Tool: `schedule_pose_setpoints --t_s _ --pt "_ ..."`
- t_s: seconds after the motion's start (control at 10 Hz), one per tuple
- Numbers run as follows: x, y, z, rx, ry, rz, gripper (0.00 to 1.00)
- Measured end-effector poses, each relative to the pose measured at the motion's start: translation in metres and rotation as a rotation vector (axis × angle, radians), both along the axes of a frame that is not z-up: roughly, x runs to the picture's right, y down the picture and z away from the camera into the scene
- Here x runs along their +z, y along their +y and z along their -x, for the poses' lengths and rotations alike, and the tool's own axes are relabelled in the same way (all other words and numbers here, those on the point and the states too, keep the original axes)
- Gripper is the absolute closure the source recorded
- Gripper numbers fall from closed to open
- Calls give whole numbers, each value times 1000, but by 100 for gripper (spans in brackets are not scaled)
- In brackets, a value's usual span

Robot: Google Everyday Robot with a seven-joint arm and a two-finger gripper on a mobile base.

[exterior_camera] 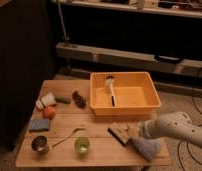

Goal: Wipe table surface with towel

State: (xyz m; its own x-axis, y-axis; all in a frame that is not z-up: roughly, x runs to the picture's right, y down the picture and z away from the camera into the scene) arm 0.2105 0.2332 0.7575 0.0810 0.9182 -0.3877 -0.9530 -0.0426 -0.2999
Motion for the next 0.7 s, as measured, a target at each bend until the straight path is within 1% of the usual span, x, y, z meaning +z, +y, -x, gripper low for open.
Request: schedule_pose_setpoints --t_s 0.1,0.2,0.4,0.6,0.7 --pt "2 6 -18 -15 -3 9 35" --pt "2 7 -30 -25 -8 11 35" --pt "-3 12 -54 -62 -21 10 35" --pt "-8 18 -49 -110 -54 4 35" --pt "-13 27 -47 -130 -75 4 35"
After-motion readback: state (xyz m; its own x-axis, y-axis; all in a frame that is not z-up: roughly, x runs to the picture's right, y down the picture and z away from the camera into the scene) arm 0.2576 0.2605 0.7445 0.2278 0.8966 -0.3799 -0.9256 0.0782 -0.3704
